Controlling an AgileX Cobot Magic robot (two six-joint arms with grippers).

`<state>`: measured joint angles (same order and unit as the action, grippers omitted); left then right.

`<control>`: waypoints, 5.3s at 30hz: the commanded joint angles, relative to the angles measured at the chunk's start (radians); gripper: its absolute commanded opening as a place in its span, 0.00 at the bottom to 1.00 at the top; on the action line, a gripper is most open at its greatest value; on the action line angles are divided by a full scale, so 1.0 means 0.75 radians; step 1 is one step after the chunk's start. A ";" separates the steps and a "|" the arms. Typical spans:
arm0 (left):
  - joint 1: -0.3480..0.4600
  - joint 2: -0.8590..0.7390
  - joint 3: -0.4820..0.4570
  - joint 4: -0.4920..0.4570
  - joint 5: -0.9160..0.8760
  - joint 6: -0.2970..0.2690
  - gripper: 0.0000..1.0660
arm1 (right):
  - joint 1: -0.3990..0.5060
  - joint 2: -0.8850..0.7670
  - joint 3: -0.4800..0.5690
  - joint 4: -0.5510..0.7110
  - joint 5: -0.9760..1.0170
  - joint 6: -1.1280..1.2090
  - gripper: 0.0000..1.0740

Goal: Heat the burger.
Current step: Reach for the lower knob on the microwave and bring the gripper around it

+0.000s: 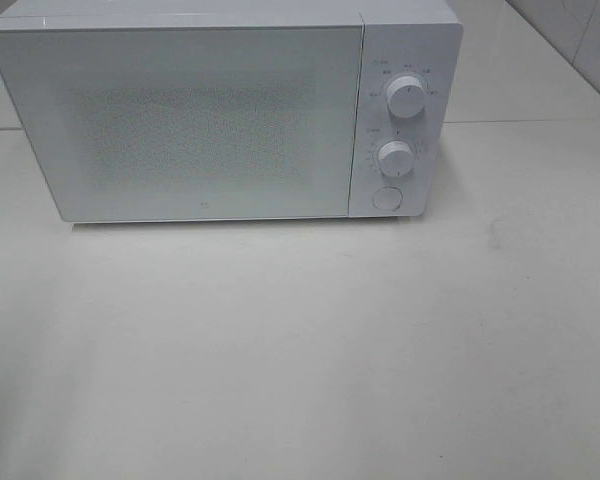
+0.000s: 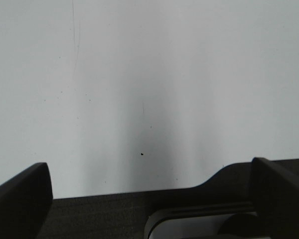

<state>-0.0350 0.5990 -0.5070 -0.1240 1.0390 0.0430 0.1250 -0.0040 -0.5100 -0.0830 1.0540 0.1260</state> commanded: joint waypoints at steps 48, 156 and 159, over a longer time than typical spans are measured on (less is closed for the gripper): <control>0.004 -0.833 0.008 -0.005 -0.001 0.005 0.94 | -0.009 -0.023 0.001 0.000 -0.015 -0.015 0.69; 0.004 -0.833 0.008 -0.007 -0.001 0.005 0.94 | 0.895 2.224 0.075 1.352 -2.908 -0.611 0.69; 0.004 -0.833 0.008 -0.007 -0.001 0.005 0.94 | 0.893 2.255 0.067 1.352 -2.940 -0.573 0.69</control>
<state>-0.0350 -0.0040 -0.5020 -0.1250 1.0410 0.0460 0.7920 1.6720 -0.4480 0.9300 -1.1140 -0.3250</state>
